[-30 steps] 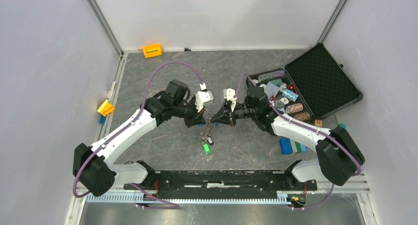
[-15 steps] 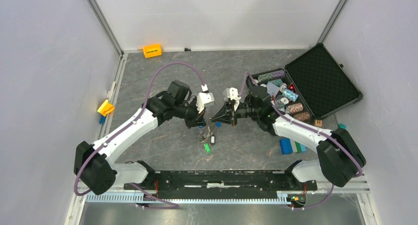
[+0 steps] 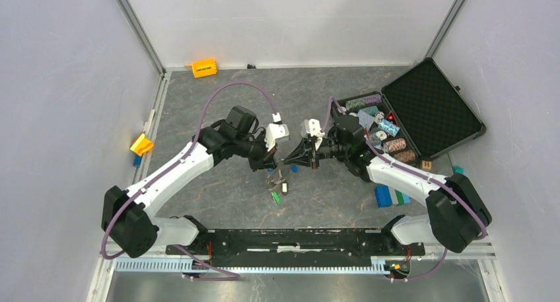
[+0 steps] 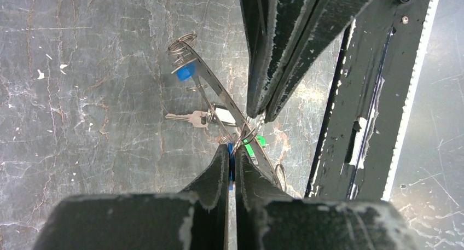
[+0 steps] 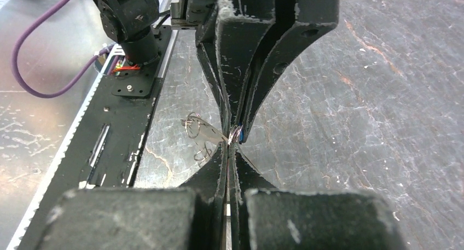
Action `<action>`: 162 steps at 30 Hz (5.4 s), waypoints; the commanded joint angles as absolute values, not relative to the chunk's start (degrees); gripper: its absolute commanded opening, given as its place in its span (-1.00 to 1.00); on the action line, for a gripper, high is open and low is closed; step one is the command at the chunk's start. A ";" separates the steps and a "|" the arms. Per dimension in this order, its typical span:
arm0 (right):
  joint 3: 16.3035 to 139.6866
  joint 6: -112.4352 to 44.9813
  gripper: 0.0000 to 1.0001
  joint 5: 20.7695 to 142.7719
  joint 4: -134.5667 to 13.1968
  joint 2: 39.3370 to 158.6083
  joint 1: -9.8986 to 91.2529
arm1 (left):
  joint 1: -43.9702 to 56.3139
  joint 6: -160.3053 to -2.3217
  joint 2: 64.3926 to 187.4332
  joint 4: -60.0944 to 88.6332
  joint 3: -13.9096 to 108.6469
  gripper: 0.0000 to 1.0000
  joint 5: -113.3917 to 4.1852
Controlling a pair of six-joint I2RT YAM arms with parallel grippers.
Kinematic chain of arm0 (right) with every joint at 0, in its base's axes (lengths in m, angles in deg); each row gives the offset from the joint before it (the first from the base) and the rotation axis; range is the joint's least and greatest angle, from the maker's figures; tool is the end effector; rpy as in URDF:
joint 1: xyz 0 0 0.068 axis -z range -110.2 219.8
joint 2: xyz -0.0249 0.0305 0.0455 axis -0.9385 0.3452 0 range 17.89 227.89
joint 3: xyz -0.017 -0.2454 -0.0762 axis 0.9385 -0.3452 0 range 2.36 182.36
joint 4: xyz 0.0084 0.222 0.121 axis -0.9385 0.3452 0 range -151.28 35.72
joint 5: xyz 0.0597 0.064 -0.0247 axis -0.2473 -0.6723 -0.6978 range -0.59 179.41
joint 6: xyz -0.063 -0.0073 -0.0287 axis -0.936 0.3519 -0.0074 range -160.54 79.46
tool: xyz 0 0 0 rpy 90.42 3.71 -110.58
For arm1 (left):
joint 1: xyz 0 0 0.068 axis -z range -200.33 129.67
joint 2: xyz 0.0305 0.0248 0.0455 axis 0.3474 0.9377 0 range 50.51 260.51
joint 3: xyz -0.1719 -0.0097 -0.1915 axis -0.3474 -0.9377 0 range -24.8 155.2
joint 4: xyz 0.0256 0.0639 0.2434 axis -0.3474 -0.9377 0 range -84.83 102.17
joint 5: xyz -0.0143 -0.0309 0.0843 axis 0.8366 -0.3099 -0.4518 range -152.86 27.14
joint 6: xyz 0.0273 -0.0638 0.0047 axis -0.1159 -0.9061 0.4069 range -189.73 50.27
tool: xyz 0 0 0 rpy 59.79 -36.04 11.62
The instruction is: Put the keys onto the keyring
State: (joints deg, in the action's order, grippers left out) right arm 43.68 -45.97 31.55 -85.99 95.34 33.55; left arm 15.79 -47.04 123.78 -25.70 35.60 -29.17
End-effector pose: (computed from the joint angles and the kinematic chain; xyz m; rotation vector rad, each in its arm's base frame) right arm 0.2089 0.2126 0.2445 -1.3128 1.3047 1.2654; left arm 0.1983 -0.1837 0.2634 1.4090 1.9699 -0.8245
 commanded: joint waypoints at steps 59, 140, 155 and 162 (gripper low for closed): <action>48.82 -55.26 -1.00 18.07 -78.84 91.94 33.70 | 12.76 -25.03 116.31 -12.10 25.76 0.22 -5.03; 44.39 -60.00 0.20 36.15 -71.31 81.82 45.03 | 14.04 -51.83 144.31 -12.28 66.38 -0.96 -43.97; 42.53 -60.84 0.19 33.90 -70.07 83.02 45.50 | 13.69 -49.04 145.09 -20.65 44.63 -0.96 -57.52; 41.76 -61.37 0.19 33.79 -70.07 83.23 45.48 | 13.69 -48.35 145.64 -24.82 39.75 -0.89 -62.64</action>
